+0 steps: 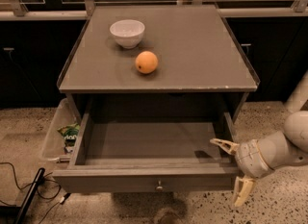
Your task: Open top drawer
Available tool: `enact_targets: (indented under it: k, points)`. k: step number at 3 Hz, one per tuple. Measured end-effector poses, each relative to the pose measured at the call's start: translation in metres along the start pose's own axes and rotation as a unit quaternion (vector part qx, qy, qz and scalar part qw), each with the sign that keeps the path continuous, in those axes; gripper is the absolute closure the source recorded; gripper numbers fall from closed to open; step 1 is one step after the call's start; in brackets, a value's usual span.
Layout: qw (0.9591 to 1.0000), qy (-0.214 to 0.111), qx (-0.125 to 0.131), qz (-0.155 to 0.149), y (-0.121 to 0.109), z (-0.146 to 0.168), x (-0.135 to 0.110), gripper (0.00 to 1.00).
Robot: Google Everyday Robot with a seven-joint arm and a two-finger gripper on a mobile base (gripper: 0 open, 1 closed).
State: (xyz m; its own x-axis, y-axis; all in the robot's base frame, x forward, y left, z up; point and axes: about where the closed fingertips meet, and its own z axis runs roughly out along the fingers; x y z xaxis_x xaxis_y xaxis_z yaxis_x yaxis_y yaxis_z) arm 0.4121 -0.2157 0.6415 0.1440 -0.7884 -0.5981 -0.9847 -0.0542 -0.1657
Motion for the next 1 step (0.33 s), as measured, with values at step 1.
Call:
enact_targets:
  k: [1]
  points:
    - [1.0000,0.000,0.000,0.000,0.0000,0.0000,0.0000,0.00]
